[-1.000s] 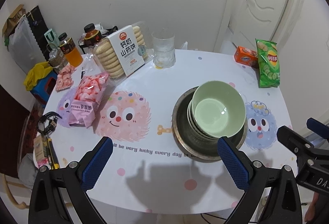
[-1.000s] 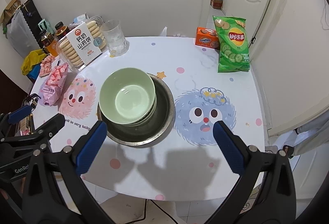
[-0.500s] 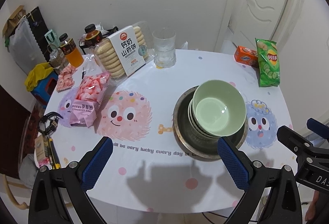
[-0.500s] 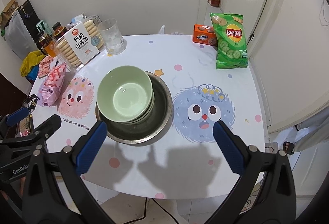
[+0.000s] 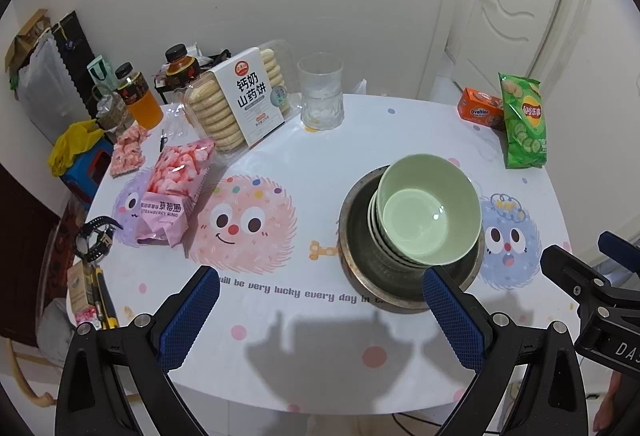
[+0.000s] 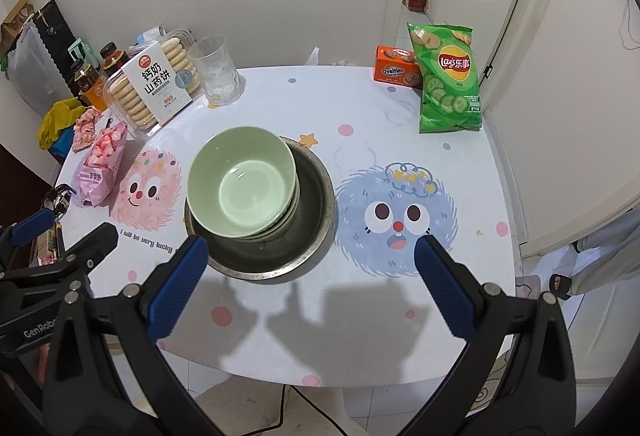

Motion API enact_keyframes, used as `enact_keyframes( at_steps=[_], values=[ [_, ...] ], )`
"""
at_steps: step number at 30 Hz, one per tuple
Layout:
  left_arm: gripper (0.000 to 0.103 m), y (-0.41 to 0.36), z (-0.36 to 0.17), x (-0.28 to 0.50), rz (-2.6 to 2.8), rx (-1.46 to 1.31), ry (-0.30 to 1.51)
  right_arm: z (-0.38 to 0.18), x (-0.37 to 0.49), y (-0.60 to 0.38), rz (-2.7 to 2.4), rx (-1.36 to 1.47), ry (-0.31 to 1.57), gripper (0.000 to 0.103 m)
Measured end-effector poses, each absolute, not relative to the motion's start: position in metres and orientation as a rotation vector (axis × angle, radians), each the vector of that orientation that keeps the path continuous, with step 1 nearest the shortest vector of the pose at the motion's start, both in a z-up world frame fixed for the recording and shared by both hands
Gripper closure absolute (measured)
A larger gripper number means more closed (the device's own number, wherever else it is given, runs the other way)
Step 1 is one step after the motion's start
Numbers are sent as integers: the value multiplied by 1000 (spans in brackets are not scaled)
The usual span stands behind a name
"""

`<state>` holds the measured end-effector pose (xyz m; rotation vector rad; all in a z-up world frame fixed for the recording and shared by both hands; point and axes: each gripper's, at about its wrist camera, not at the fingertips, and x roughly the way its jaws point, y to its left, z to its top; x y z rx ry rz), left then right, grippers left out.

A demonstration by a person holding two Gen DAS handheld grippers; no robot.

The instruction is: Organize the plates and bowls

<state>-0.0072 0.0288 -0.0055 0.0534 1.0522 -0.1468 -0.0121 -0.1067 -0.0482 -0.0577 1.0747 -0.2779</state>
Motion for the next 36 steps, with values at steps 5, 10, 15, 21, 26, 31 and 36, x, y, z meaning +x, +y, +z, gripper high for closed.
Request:
enact_keyframes(
  at_steps=[5,10,15,21,26,31,36],
  values=[
    [0,29,-6,-7,-147,53,1053,-48,-12,-107,-280,-57,1076,0],
    [0,29,-8,-7,-151,53,1055,-49,-11,-108,-282,-56,1077,0],
    [0,28,-10,-3,-156,57,1057,-50,-11,-108,-284,-54,1080,0],
    [0,27,-11,-1,-162,57,1060,-52,-10,-110,-289,-52,1084,0],
    [0,27,-11,1,-166,59,1062,-54,-8,-109,-295,-47,1088,0],
    [0,26,-12,2,-171,61,1063,-54,-8,-109,-296,-48,1088,0],
    [0,27,-12,2,-168,59,1064,-54,-7,-109,-295,-50,1090,0]
  ],
)
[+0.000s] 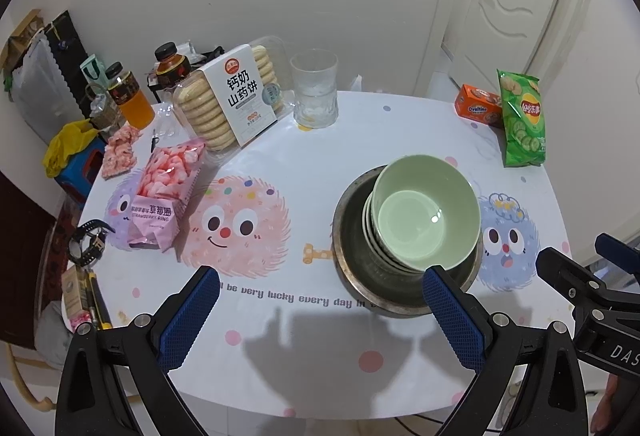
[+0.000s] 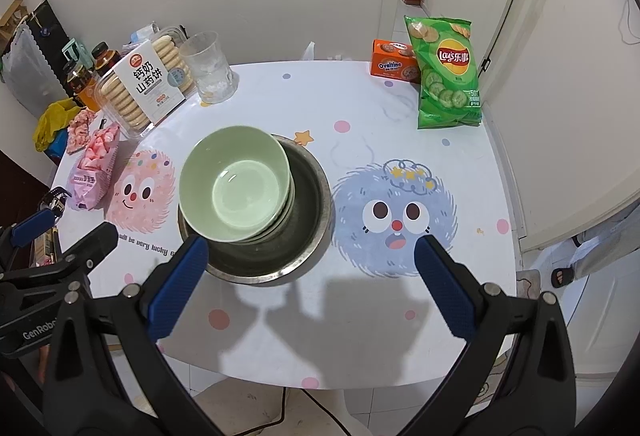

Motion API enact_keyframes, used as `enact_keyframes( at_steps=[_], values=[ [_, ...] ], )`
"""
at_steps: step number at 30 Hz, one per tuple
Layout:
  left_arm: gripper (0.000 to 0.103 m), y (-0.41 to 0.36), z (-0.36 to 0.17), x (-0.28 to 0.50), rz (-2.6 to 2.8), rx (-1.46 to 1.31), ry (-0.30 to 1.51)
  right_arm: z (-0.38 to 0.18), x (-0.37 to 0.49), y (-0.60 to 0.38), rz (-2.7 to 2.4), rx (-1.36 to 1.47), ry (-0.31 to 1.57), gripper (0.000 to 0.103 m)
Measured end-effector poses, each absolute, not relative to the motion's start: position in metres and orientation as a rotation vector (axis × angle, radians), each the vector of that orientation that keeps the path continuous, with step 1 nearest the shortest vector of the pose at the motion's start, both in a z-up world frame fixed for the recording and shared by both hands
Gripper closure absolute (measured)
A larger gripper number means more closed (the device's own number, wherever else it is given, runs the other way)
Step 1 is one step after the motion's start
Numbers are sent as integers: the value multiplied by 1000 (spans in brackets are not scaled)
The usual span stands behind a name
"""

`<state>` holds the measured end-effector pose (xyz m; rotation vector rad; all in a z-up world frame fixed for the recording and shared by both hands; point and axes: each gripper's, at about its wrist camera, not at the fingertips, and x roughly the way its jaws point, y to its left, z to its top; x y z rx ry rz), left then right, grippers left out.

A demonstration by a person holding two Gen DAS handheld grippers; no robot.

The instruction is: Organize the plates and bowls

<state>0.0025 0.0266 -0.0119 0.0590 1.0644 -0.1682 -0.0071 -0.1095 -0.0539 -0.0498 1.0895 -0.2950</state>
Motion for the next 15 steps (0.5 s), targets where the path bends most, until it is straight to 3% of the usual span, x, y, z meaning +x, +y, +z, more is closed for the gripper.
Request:
enact_keyframes(
  at_steps=[15],
  values=[
    [0,26,-17,8,-182,64,1077,-55,-4,-113,-304,-46,1096,0]
  ],
)
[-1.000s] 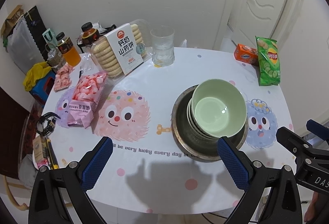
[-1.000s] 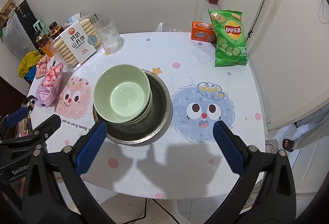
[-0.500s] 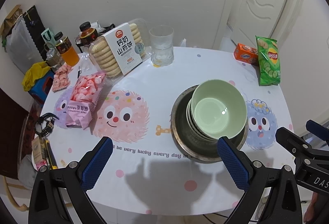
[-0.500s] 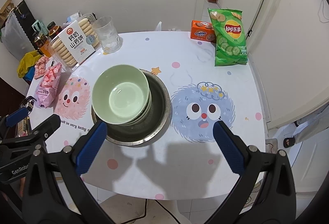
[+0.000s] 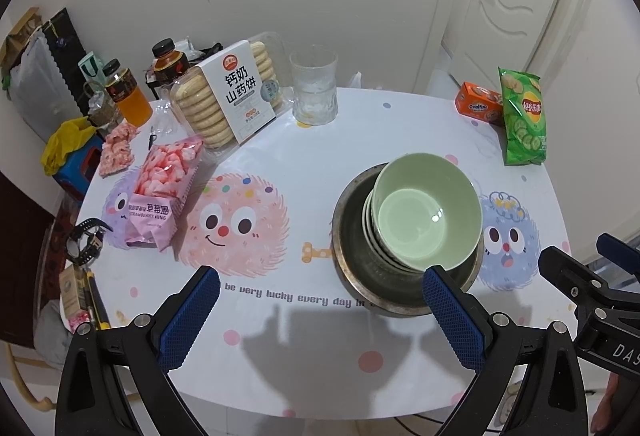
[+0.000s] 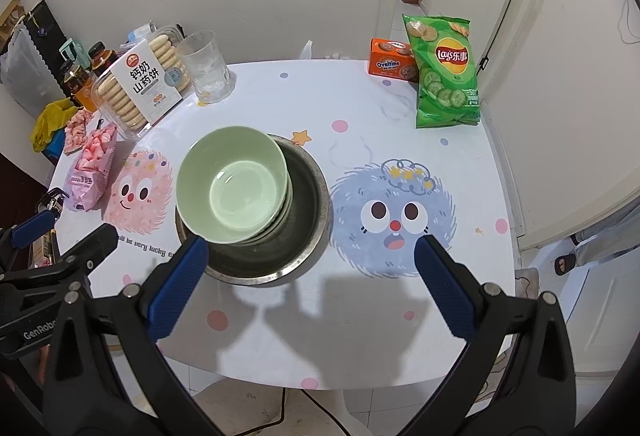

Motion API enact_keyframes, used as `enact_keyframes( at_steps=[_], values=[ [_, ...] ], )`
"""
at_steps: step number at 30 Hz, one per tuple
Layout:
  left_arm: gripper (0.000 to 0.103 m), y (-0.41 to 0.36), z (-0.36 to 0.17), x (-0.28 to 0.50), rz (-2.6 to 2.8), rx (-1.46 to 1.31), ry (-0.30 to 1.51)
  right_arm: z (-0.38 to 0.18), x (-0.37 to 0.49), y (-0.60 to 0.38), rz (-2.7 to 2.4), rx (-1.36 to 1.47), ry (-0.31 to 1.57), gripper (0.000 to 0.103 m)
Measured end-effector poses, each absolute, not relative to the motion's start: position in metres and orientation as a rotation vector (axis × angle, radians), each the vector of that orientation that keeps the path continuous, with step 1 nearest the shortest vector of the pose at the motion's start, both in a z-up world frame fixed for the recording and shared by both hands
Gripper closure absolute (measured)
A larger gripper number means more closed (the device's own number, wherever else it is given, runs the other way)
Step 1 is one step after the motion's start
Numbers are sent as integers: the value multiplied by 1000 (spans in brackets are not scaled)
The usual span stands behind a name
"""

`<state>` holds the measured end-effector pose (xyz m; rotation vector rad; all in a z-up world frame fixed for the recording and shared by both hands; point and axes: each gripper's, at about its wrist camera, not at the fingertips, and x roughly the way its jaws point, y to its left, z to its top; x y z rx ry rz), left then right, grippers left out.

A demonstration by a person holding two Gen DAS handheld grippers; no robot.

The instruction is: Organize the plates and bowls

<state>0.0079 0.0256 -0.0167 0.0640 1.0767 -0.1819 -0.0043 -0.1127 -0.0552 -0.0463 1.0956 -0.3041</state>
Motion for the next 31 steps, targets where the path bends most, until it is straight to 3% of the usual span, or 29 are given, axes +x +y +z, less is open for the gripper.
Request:
enact_keyframes(
  at_steps=[31],
  values=[
    [0,28,-15,13,-196,61,1068,-57,-4,-115,-303,-48,1100,0]
  ],
)
